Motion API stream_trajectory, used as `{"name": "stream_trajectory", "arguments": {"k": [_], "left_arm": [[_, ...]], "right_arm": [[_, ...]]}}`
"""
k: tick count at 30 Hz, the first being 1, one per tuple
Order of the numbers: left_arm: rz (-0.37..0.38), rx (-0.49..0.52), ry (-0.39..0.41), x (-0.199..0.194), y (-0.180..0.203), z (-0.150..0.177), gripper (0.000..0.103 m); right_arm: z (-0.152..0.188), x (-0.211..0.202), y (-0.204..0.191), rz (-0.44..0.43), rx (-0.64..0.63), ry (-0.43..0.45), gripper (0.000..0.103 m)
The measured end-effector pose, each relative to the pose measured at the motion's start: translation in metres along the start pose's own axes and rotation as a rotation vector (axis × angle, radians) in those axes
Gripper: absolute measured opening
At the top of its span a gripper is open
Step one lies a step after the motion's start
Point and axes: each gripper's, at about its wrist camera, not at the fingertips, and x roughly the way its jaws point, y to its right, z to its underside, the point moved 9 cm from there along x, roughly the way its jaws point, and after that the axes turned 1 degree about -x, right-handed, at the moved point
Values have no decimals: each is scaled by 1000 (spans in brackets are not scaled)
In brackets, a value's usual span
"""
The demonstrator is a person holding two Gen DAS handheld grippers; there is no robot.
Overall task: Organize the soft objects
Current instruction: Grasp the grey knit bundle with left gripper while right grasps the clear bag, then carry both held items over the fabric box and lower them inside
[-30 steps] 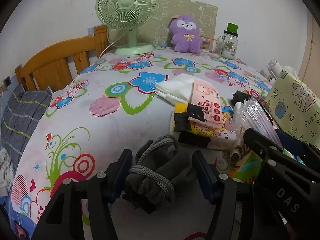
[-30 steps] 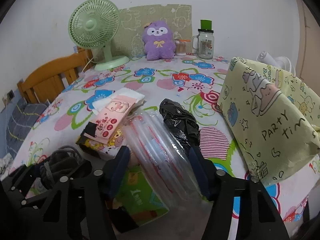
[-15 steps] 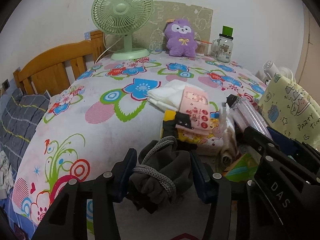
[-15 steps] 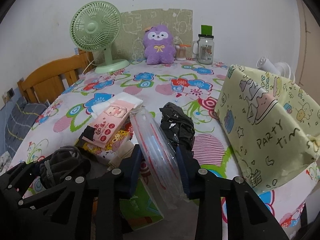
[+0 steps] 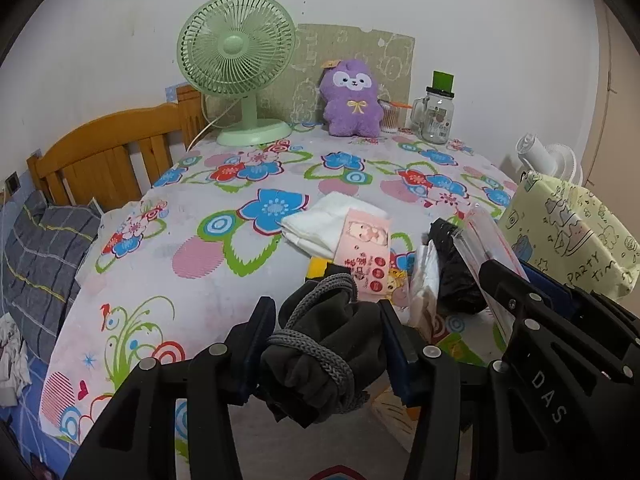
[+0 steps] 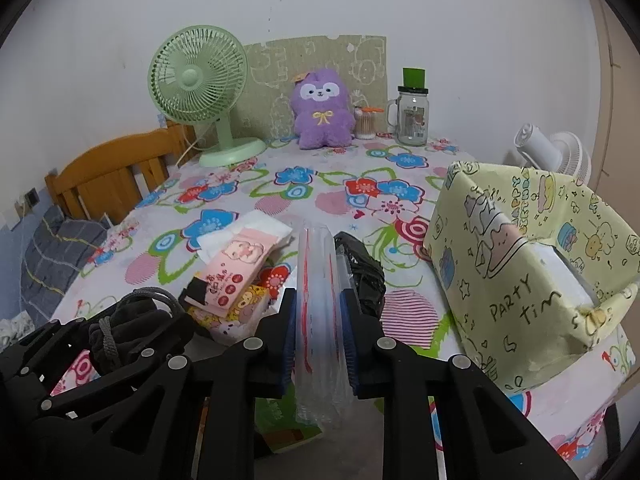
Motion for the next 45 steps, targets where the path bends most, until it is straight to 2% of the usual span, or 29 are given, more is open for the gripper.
{"name": "stream_trajectory", "arguments": {"k": [23,45], "left_arm": [[8,13,99,-47,26,-49,52],[37,34,157,-69,93,-77,52]], "right_arm": [[-49,-52,17,-3,7,86,24],[-76,-87,80,-3,-9,123,24]]}}
